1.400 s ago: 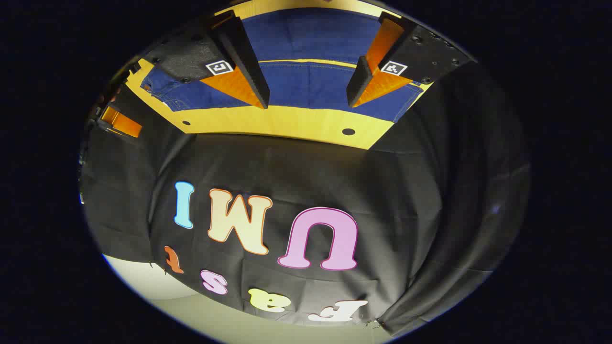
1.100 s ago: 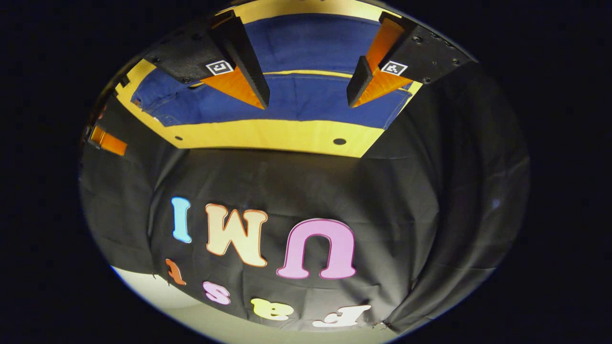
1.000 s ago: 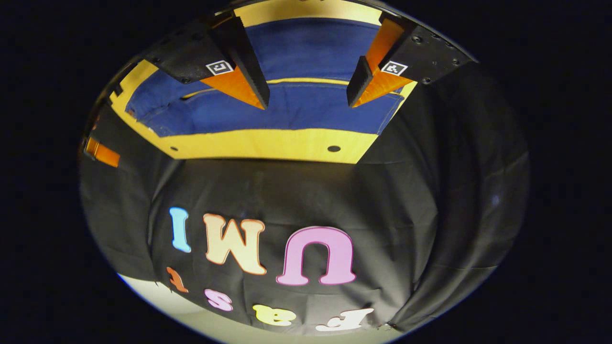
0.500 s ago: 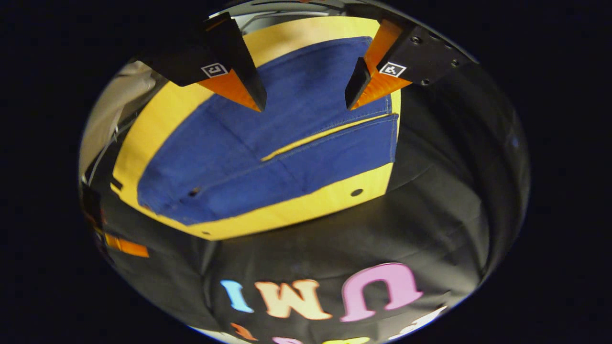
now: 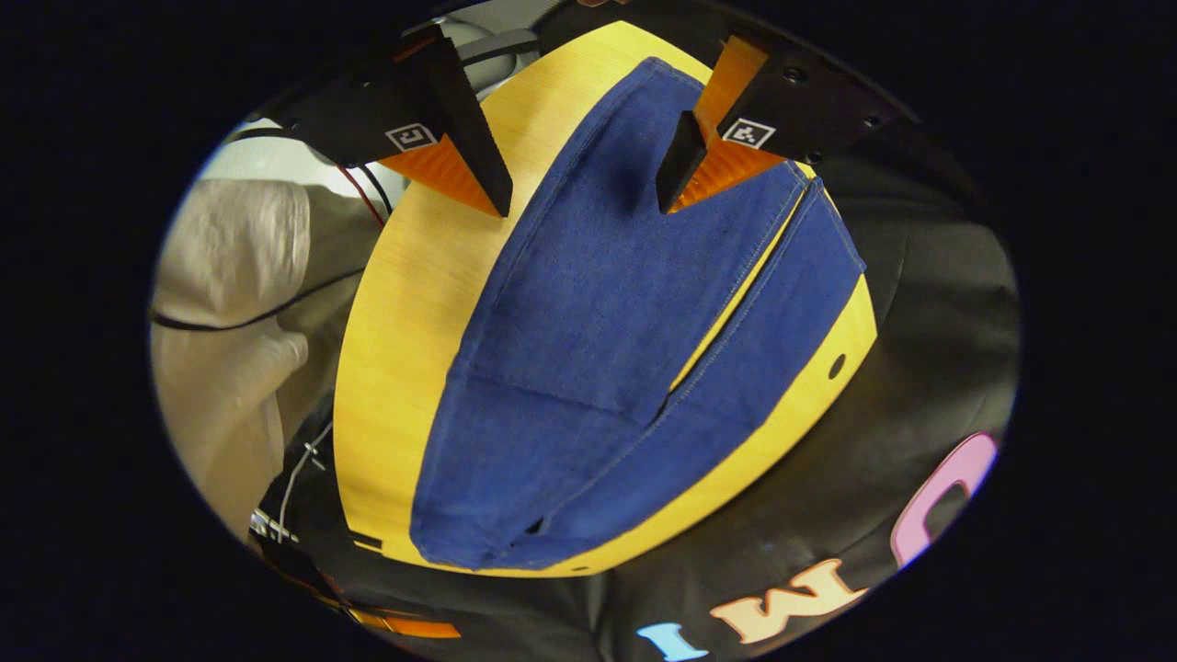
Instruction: Grasp the waist and the cuffs of the jeans and fold them to make the two legs overlap; first hold the waist and fold one-third of the jeans toward the cuffs, then hold the cuffs and fold the remaining one-third in the same direction to finish folding.
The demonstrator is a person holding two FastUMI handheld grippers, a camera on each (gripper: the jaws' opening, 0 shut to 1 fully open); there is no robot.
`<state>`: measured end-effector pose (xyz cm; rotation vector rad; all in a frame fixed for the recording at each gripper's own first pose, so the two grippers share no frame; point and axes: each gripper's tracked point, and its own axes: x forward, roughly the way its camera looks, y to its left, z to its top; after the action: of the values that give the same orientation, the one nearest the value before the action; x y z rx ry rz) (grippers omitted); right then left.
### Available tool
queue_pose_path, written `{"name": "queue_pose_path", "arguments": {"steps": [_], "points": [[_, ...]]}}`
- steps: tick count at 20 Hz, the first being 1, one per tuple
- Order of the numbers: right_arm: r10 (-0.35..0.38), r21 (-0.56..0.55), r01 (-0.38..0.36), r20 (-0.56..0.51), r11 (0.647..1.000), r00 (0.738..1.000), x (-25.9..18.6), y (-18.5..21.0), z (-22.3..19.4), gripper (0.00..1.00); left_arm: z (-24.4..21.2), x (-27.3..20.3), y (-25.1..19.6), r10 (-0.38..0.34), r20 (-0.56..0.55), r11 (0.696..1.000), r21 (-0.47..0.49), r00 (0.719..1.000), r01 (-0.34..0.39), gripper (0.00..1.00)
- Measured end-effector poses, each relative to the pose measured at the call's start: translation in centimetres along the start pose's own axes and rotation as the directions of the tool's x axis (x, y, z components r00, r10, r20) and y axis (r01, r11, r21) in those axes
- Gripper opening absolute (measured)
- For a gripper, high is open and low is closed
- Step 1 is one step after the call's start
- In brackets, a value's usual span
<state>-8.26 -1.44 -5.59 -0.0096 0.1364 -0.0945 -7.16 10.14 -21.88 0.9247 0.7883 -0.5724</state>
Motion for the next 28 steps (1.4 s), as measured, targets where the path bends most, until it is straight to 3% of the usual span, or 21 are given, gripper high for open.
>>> {"name": "queue_pose_path", "arguments": {"steps": [5, 7, 19, 24, 28], "points": [[-0.028, 0.003, 0.028, -0.022, 1.000, 0.999, -0.8, -0.6, -0.7, 0.98, -0.5, -0.8, -0.6, -0.124, -0.083, 0.988, 0.079, 0.989, 0.131, 0.96], [-0.036, 0.004, 0.037, -0.024, 0.999, 0.999, -1.1, -0.9, -0.9, 0.98, -0.6, -1.0, -1.5, -0.176, -0.097, 0.982, 0.059, 0.980, 0.182, 0.95], [-0.040, -0.002, 0.040, -0.073, 0.999, 0.997, -0.5, -0.6, -2.3, 0.98, -1.7, -0.9, -1.1, -0.274, -0.212, 0.950, 0.092, 0.938, 0.298, 0.94], [-0.037, 0.004, 0.038, -0.074, 0.999, 0.997, 0.1, -0.3, -2.5, 0.98, -2.0, -0.8, -0.6, -0.277, -0.255, 0.944, 0.107, 0.926, 0.312, 0.86], [-0.058, 0.022, 0.059, -0.075, 0.998, 0.996, 0.4, -1.0, -2.6, 0.98, -1.7, -0.5, -0.3, -0.272, -0.245, 0.948, 0.100, 0.931, 0.304, 0.67]]}}
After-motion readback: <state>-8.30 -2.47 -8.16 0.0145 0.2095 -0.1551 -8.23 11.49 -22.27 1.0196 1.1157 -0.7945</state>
